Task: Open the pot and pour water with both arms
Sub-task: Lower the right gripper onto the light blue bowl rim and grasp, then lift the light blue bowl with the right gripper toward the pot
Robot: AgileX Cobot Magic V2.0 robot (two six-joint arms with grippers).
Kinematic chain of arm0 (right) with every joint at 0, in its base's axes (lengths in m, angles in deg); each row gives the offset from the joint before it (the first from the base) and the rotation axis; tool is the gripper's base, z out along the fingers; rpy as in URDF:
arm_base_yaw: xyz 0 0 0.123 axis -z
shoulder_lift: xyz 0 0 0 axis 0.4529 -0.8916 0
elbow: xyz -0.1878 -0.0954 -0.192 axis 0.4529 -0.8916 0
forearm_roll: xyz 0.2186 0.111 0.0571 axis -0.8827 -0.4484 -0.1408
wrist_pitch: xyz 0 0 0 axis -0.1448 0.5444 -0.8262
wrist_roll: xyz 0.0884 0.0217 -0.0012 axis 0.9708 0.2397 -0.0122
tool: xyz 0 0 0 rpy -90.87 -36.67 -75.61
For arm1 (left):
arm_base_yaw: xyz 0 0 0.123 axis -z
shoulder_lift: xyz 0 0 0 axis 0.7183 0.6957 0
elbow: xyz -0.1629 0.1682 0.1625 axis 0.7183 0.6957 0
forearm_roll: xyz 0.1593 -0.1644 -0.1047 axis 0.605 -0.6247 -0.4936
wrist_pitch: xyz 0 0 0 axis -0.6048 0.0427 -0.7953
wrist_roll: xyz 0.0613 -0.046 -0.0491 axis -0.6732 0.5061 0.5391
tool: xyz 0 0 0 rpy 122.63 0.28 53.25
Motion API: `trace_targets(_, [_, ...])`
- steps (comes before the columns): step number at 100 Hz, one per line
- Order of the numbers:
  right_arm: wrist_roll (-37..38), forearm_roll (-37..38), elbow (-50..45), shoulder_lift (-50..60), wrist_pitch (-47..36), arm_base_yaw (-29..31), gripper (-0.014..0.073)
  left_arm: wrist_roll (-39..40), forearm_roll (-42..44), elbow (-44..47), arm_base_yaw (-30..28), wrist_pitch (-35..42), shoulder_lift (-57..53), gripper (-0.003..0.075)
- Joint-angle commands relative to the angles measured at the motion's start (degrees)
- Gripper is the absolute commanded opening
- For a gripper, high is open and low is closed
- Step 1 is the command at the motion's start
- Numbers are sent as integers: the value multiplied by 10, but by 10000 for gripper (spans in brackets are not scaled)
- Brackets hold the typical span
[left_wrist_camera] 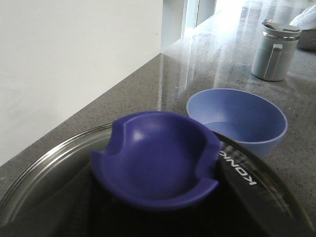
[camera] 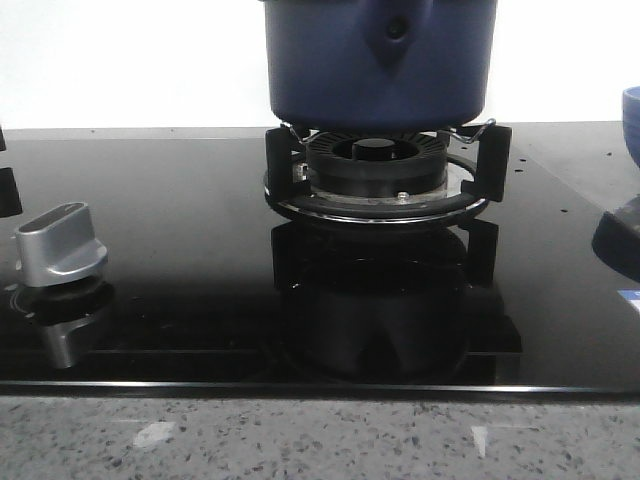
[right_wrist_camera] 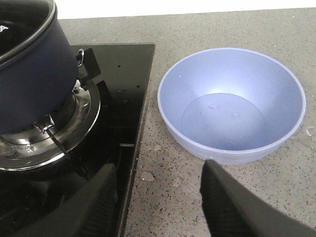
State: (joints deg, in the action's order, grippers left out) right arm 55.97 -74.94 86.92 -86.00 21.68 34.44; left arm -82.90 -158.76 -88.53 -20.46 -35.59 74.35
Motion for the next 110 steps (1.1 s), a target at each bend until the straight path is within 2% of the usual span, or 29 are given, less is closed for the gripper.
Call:
trace_targets(1, [-1, -2, 21, -5, -33, 4, 350, 0, -32, -19, 2, -19, -26, 321])
trace_targets(56, [0, 8, 21, -10, -33, 4, 350, 0, -71, -52, -16, -33, -58, 322])
trace_targets(76, [95, 95, 64, -65, 4, 4, 350, 0, -65, -68, -60, -34, -81, 321])
trace_targets(93, [155, 170, 171, -164, 86, 5, 350, 18, -57, -68, -115, -48, -100, 321])
trace_targets(110, [189, 248, 262, -268, 131, 5, 350, 19, -57, -68, -170, -82, -111, 321])
